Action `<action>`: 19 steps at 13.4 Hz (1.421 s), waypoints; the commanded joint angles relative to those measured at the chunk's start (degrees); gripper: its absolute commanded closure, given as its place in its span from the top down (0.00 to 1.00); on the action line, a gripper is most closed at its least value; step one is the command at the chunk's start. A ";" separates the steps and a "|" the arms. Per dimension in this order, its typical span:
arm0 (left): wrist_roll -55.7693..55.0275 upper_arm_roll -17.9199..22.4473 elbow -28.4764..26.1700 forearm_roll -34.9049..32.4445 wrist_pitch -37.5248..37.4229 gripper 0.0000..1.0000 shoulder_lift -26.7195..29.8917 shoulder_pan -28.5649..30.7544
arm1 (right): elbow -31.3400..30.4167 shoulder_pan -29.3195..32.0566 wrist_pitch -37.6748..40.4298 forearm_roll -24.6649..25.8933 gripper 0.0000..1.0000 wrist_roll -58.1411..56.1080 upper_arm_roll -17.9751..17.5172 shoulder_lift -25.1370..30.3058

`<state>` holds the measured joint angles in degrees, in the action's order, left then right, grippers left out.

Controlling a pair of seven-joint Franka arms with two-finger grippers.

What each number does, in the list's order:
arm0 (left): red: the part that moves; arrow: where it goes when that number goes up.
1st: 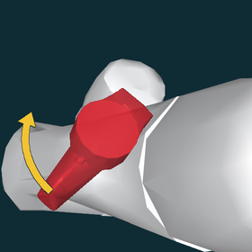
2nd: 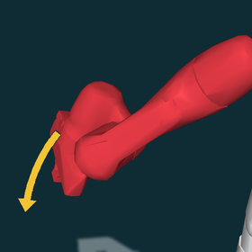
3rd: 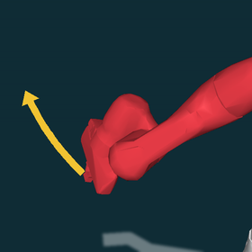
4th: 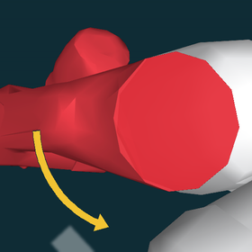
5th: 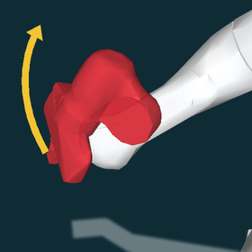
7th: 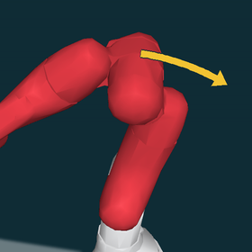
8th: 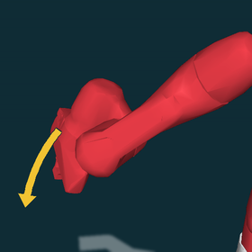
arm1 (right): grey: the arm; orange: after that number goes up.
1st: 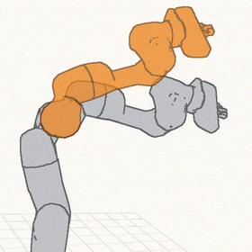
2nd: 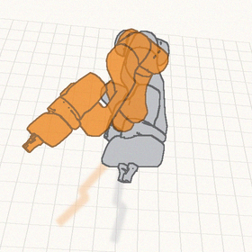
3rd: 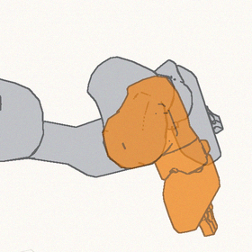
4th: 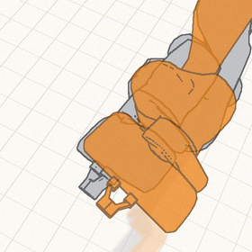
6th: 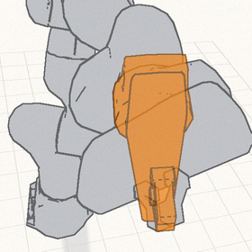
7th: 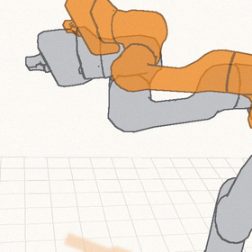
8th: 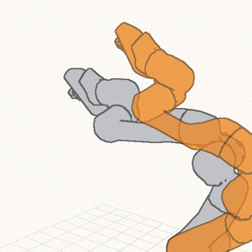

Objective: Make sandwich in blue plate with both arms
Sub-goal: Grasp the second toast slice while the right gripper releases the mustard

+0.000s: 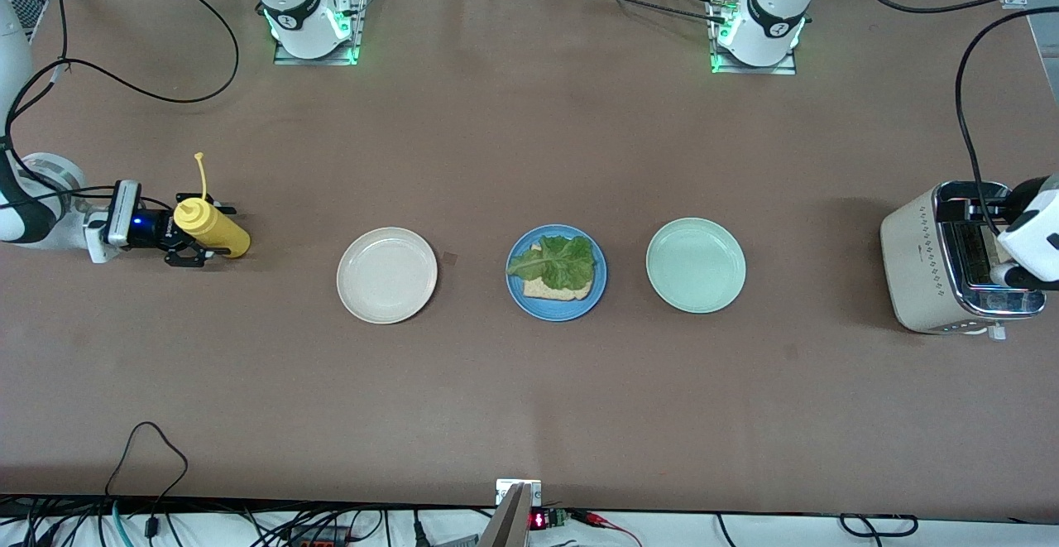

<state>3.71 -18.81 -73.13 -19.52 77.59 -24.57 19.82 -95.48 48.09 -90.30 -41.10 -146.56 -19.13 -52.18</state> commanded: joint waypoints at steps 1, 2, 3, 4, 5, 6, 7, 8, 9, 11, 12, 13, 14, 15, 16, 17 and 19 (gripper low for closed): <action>0.16 -0.52 -4.01 -4.01 4.99 1.00 0.04 3.03 | 1.34 0.77 1.35 -0.82 1.00 0.22 0.23 -0.29; 0.16 -0.52 -5.95 -6.03 8.16 1.00 0.22 4.08 | 1.95 0.77 1.35 -0.82 1.00 0.13 0.84 -0.29; 0.33 -0.52 -7.80 -6.75 11.23 1.00 0.22 5.92 | 2.92 0.77 1.61 -0.82 1.00 0.13 1.46 -0.21; 1.38 -0.87 -10.08 -6.76 13.87 1.00 0.49 8.20 | 3.80 0.86 1.96 -0.56 1.00 0.04 2.42 -0.03; 3.22 -1.13 -12.80 -6.58 16.95 1.00 1.27 10.40 | 5.55 1.21 2.23 -0.12 1.00 -0.04 2.86 0.06; 4.80 -1.22 -15.61 -6.41 20.46 1.00 2.06 12.16 | 7.48 1.21 2.66 0.49 1.00 0.04 2.87 0.41; 6.30 -1.31 -18.08 -6.32 23.45 0.95 2.94 13.83 | 9.67 1.21 3.37 1.63 1.00 0.74 2.87 1.11; 8.14 -1.31 -19.23 -6.23 25.57 0.93 3.04 14.63 | 11.00 1.21 3.89 2.51 1.00 1.44 2.87 2.24; 9.38 -1.31 -19.59 -6.06 26.63 0.92 2.86 15.59 | 11.97 1.21 4.33 3.30 1.00 2.84 2.96 4.00; 10.27 -1.40 -21.87 -5.79 28.48 0.79 2.95 17.44 | 13.56 1.21 6.00 5.23 1.00 7.93 2.96 7.77; 10.35 -1.40 -22.31 -5.70 28.66 0.68 3.04 18.06 | 14.08 1.13 6.88 5.94 1.00 10.91 3.04 9.97; 10.36 -1.75 -22.67 -5.70 28.67 0.64 3.04 18.33 | 14.26 1.13 7.41 6.03 1.00 13.47 3.13 12.34; 10.96 -1.84 -23.02 -5.62 28.49 0.58 3.04 18.85 | 14.35 0.95 8.02 6.03 1.00 15.49 3.66 14.54; 11.49 -1.84 -24.15 -4.66 28.49 0.56 3.04 19.47 | 14.61 0.78 8.55 5.95 1.00 17.34 3.75 15.87; 11.67 -1.93 -24.34 -3.17 28.58 0.53 3.04 20.34 | 14.70 0.43 8.82 5.95 1.00 20.06 3.75 17.53; 11.76 -2.02 -24.78 -2.72 28.58 0.44 3.04 20.70 | 14.70 -0.27 8.82 6.03 1.00 23.39 3.75 19.64; 11.67 -2.28 -24.52 -2.63 29.63 0.19 3.04 20.61 | 14.70 -3.17 8.82 7.26 1.00 29.89 3.75 24.47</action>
<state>13.97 -19.96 -95.78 -23.37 105.77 -23.63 39.24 -80.00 48.08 -81.76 -35.59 -122.60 -16.20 -32.68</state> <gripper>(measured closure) 0.586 0.000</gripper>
